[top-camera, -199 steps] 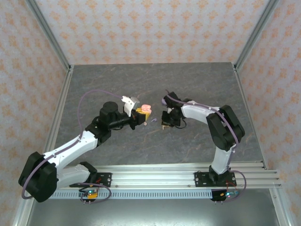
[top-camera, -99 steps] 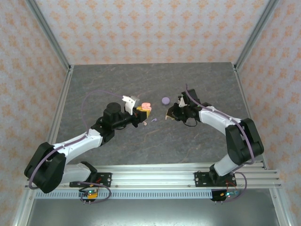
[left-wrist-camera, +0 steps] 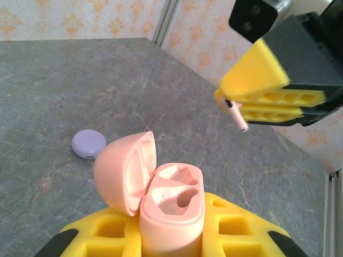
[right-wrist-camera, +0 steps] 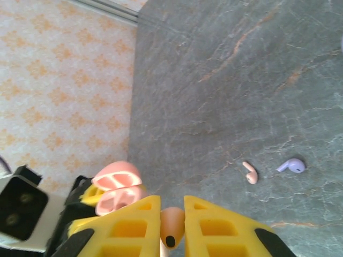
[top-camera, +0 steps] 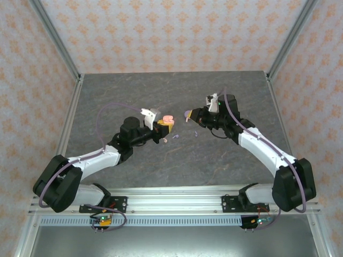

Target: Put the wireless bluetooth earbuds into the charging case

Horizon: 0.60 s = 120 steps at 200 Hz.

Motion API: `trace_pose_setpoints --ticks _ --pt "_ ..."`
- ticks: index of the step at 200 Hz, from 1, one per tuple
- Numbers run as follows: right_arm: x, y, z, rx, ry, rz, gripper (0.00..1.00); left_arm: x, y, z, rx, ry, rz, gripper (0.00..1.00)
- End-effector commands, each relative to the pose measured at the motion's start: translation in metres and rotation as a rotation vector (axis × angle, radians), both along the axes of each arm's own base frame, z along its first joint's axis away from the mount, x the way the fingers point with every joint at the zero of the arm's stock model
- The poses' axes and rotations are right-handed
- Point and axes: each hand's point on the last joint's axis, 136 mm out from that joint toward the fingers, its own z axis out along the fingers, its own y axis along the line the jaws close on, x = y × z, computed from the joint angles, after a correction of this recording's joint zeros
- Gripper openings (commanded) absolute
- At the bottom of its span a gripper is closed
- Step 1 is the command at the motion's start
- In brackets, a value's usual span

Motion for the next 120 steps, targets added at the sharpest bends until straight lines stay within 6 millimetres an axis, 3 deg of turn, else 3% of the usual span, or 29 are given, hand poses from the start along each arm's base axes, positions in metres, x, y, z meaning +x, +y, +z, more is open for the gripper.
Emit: trace_pose_setpoints --ticks 1,59,120 --pt "-0.002 0.005 0.028 0.056 -0.064 0.027 0.15 0.001 -0.008 0.013 -0.031 -0.043 -0.016 0.06" --pt "-0.007 0.012 0.058 0.063 -0.151 0.054 0.16 -0.001 -0.020 0.013 -0.025 -0.037 -0.050 0.06" --pt "-0.017 0.022 0.076 0.017 -0.215 0.082 0.16 -0.005 -0.029 0.021 -0.029 -0.050 -0.087 0.06"
